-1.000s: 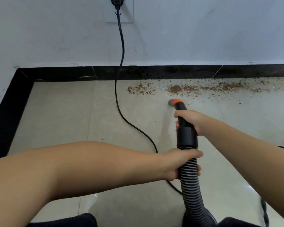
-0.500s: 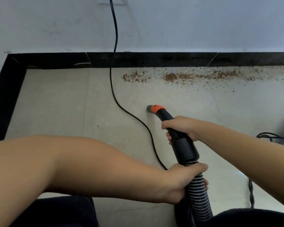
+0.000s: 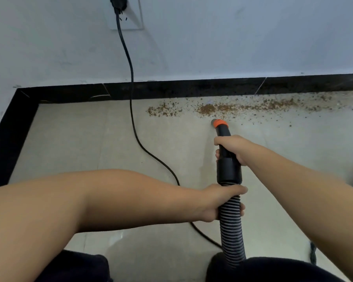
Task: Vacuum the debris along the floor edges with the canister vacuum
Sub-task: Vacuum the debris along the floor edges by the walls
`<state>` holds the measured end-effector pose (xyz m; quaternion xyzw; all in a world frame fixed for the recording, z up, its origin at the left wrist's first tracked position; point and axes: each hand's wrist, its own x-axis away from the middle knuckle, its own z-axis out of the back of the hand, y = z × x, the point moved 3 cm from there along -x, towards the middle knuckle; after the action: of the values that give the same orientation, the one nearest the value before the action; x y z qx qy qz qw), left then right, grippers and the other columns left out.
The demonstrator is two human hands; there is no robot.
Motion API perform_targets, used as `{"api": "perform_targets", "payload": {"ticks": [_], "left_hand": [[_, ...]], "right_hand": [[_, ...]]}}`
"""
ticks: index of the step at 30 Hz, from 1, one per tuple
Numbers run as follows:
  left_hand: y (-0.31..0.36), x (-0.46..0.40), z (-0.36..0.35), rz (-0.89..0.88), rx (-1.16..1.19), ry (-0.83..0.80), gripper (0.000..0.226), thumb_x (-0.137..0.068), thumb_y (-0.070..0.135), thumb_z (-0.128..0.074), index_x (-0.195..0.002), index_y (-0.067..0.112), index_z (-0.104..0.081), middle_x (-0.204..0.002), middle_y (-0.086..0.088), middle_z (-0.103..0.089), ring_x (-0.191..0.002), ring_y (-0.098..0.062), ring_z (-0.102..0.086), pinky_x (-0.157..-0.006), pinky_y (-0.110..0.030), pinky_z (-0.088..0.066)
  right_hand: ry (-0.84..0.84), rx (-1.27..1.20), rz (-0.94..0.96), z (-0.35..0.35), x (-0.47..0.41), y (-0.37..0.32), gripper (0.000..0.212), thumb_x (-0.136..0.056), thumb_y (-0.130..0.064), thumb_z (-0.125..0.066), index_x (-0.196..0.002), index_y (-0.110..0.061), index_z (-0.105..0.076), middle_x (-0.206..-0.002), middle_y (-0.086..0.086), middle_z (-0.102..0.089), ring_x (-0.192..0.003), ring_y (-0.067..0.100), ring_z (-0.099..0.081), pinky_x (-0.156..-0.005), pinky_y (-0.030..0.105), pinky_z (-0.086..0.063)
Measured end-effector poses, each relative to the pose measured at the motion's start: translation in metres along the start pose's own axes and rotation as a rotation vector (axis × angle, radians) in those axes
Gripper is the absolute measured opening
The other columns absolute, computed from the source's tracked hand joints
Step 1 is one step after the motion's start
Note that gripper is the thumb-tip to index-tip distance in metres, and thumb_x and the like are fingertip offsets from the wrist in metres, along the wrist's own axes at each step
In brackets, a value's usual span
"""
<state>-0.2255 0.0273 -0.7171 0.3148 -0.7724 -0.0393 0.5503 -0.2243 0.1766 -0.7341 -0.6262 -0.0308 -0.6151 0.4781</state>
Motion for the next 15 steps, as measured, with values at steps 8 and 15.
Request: {"api": "perform_targets", "payload": {"ticks": [8,15], "left_hand": [[0.037,0.01,0.012,-0.024,-0.03,0.135,0.018,-0.092,0.026,-0.061,-0.089,0.014,-0.048,-0.068,-0.005,-0.061,-0.059,-0.017,-0.06,-0.065,-0.029,-0.052],[0.02,0.019,0.042,-0.014,0.129,0.133,0.018,-0.091,0.022,-0.062,-0.088,0.012,-0.048,-0.063,-0.006,-0.06,-0.058,-0.018,-0.06,-0.062,-0.029,-0.052]], "right_hand": [[-0.02,-0.059,0.033,-0.004,-0.006,-0.031,0.019,-0.088,-0.01,-0.057,-0.102,-0.008,-0.044,-0.061,0.009,-0.059,-0.043,0.017,-0.058,-0.049,0.026,-0.048],[-0.146,0.087,0.052,-0.057,-0.004,-0.04,0.02,-0.086,-0.013,-0.059,-0.102,-0.009,-0.046,-0.058,0.007,-0.062,-0.044,0.017,-0.059,-0.054,0.028,-0.051]]}}
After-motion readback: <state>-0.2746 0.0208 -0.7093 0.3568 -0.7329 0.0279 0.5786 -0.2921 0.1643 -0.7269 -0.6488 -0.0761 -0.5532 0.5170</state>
